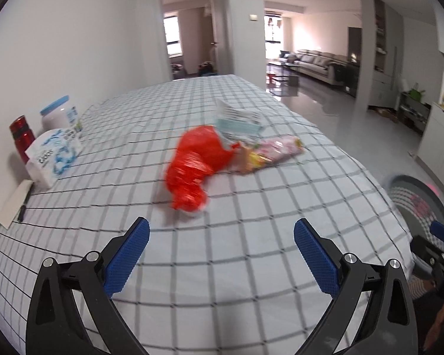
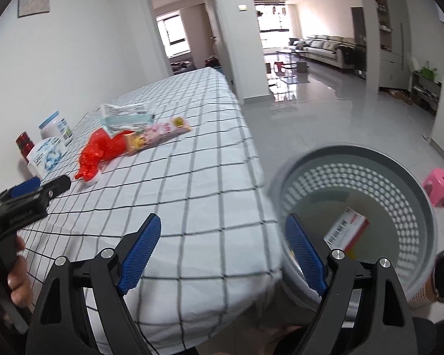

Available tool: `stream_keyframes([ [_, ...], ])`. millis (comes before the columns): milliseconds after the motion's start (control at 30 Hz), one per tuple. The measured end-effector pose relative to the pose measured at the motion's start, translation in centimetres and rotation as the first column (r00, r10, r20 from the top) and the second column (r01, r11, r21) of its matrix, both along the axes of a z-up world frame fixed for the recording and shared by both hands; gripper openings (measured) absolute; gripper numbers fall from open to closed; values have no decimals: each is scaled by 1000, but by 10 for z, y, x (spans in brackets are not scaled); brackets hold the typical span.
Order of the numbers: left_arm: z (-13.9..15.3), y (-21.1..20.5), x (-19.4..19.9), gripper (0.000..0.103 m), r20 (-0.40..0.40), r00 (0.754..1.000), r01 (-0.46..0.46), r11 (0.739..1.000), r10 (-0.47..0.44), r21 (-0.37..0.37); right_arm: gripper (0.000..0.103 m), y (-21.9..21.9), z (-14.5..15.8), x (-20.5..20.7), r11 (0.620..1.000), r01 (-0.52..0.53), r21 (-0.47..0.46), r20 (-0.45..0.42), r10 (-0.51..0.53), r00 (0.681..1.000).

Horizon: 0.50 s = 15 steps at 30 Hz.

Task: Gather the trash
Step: 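Move both open grippers back from the basket toward the table, then close the left gripper on the red plastic bag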

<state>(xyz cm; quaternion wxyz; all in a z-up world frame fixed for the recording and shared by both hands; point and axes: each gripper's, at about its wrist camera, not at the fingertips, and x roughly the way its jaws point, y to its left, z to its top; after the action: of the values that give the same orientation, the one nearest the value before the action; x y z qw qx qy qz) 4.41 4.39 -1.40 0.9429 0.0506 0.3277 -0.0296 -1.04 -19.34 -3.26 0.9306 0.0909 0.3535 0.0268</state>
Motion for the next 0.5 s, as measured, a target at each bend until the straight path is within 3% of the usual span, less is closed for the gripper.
stream_keyframes([
  [200,7,21,32,96,-19,999,-32,998,32,-46,82,19,7,19,999,-49,-7,14,49,999],
  [500,-7,28,89,96,-61,997,-39,999,37,-35,82,33,12,48,997,-71,-4,6,71,997],
])
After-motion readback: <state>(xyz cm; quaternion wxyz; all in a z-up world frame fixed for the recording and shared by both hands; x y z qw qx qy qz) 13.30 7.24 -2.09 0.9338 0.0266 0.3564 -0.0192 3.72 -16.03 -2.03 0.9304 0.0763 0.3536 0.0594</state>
